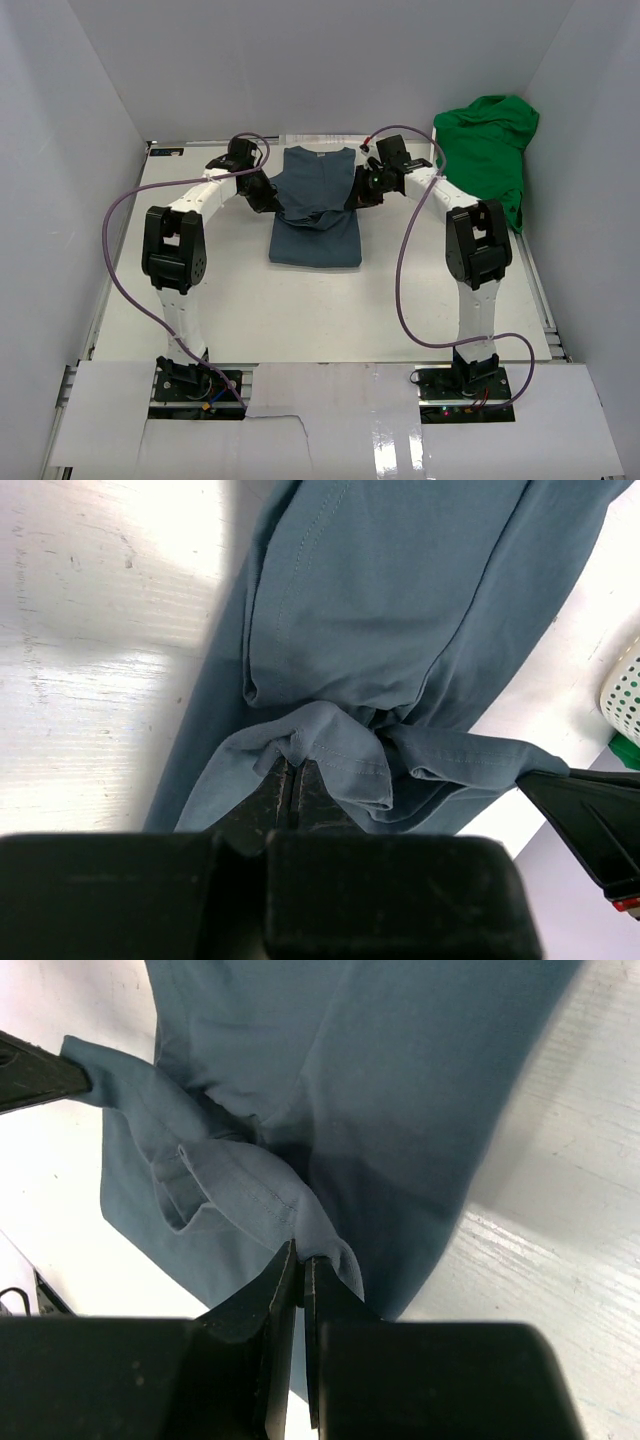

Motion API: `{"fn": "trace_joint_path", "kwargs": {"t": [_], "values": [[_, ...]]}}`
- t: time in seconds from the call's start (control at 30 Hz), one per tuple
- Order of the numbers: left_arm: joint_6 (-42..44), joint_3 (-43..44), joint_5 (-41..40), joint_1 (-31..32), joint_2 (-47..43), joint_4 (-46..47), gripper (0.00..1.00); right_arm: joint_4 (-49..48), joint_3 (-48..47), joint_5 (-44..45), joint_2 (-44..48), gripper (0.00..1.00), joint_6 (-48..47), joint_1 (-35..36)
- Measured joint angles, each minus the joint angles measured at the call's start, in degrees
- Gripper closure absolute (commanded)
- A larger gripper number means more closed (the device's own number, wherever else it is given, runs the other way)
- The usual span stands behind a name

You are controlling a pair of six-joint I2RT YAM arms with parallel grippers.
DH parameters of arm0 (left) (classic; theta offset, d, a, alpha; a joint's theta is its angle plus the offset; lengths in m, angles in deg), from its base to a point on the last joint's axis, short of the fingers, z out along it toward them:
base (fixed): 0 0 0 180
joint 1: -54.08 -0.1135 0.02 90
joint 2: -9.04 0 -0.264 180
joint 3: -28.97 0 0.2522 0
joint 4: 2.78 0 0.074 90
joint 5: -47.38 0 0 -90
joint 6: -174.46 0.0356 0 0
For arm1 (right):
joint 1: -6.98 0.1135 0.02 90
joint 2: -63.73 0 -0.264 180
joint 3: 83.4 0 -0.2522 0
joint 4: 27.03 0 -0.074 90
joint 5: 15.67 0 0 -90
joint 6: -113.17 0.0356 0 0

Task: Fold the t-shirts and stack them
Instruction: Fold the folded rectangular tshirt in 1/3 of the way

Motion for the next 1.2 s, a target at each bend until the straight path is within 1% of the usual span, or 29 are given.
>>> {"fn": "trace_joint_path", "kwargs": {"t": [0.37,0.6,0.7,0.73,0.77,0.83,0.87,0.9,0.93,0.97,1.0,1.03,1.07,1.2], "values": [[-0.09,-0.02,-0.83,-0.37,-0.02,0.22,1.0,1.09,-2.14,0.02,-1.81,0.92,-0.2,0.0],[-0.22,-0.57,-0.44,-1.64,0.46,2.19,0.97,1.16,-4.61,0.44,-5.09,0.92,-0.17,-0.07],[-0.31,-1.31,-0.09,-2.27,1.31,3.41,0.91,1.31,-5.77,0.52,-6.45,0.92,-0.17,-0.26],[-0.31,-1.31,0.2,-2.32,1.79,3.74,0.82,1.33,-6.43,0.55,-7.04,0.92,-0.15,-0.35],[-0.2,-1.31,0.52,-2.45,2.43,4.31,0.8,1.27,-6.88,0.55,-7.56,0.92,-0.15,-0.42],[0.0,-1.33,1.33,-2.64,3.52,5.25,0.67,1.18,-7.34,0.85,-8.31,0.91,-0.13,-0.52],[0.0,-1.53,1.66,-2.67,3.87,5.81,0.54,1.2,-7.39,0.96,-8.55,0.81,-0.13,-0.59],[0.04,-2.03,1.95,-2.69,4.11,6.54,0.44,1.2,-7.41,1.01,-8.72,0.73,0.04,-0.63],[0.11,-2.45,2.29,-2.67,4.17,6.88,0.38,1.22,-7.41,1.2,-8.81,0.67,0.22,-0.68],[0.11,-2.82,2.67,-2.67,4.17,7.43,0.27,1.2,-7.41,1.44,-8.85,0.42,0.31,-0.7],[0.11,-3.08,2.84,-2.67,4.17,7.87,0.24,1.18,-7.41,1.73,-8.87,0.34,0.55,-0.72],[0.11,-3.17,3.04,-2.67,4.17,8.35,0.21,1.09,-7.41,2.14,-8.87,0.31,0.35,-0.74],[0.02,-3.21,3.08,-2.67,4.17,8.9,0.2,0.94,-7.41,2.64,-8.87,0.3,0.37,-0.74],[-0.24,-3.19,2.56,-2.69,4.07,10.86,0.19,-0.15,-7.34,4.55,-8.79,0.29,0.66,-0.74]]}}
